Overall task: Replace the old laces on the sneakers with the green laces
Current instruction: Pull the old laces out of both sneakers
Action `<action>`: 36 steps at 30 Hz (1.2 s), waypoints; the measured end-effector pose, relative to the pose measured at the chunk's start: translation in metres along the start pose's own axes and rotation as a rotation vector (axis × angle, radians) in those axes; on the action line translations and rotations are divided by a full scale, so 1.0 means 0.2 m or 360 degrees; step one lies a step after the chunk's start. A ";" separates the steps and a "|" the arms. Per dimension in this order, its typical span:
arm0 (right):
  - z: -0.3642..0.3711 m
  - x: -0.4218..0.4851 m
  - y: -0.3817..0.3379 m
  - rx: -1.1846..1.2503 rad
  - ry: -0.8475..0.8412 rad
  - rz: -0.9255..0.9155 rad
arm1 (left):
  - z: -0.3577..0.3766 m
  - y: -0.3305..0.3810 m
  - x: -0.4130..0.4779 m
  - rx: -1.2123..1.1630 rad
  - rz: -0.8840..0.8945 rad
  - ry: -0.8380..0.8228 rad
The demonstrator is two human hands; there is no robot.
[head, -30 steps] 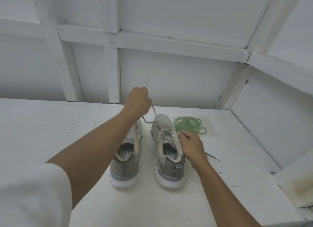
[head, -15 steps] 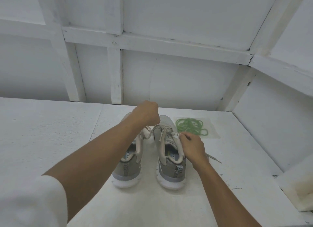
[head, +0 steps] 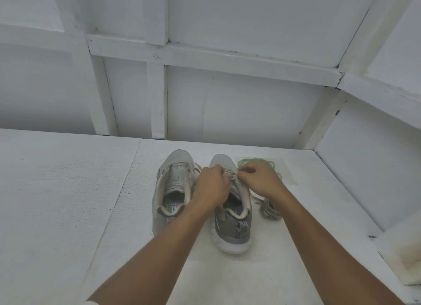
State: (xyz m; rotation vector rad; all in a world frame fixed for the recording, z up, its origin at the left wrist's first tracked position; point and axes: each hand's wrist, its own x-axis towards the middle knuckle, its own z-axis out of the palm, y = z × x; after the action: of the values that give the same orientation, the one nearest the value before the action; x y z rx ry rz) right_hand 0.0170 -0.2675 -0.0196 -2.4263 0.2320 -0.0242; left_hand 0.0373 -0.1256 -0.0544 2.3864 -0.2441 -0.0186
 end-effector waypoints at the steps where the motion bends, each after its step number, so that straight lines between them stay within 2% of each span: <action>1: -0.01 0.01 -0.02 -0.0069 -0.0001 -0.0062 | 0.01 -0.01 0.00 -0.0030 0.0003 0.0024; 4: -0.02 0.05 -0.08 -0.0238 -0.0051 -0.0233 | 0.04 -0.03 0.00 -0.0123 0.0003 0.0096; 10: 0.04 0.11 -0.14 -0.0580 -0.0242 -0.0382 | 0.08 -0.05 -0.02 -0.0354 -0.0044 0.0182; 21: 0.04 0.13 -0.15 -0.1205 0.0123 -0.0585 | 0.09 -0.05 -0.04 -0.0589 -0.0177 0.0239; 24: -0.06 0.16 -0.11 -0.1172 0.0294 -0.0362 | 0.09 -0.05 -0.05 -0.0619 -0.0177 0.0264; 26: -0.07 0.16 -0.09 -0.1098 0.0216 -0.0250 | 0.09 -0.05 -0.05 -0.0641 -0.0183 0.0263; 30: 0.04 0.14 -0.12 -0.0948 -0.0087 -0.0443 | 0.09 -0.05 -0.05 -0.0655 -0.0182 0.0267; 33: 0.10 0.13 -0.12 -0.1098 -0.0096 -0.0619 | 0.09 -0.06 -0.05 -0.0650 -0.0191 0.0260; 36: 0.08 0.14 -0.11 -0.1095 -0.0024 -0.0619 | 0.09 -0.06 -0.05 -0.0662 -0.0183 0.0278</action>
State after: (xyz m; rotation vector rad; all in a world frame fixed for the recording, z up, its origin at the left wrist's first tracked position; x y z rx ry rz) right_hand 0.0493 -0.2463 -0.0185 -3.1179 -0.2943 -0.1164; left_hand 0.0277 -0.1276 -0.0756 1.9708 -0.0157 0.0778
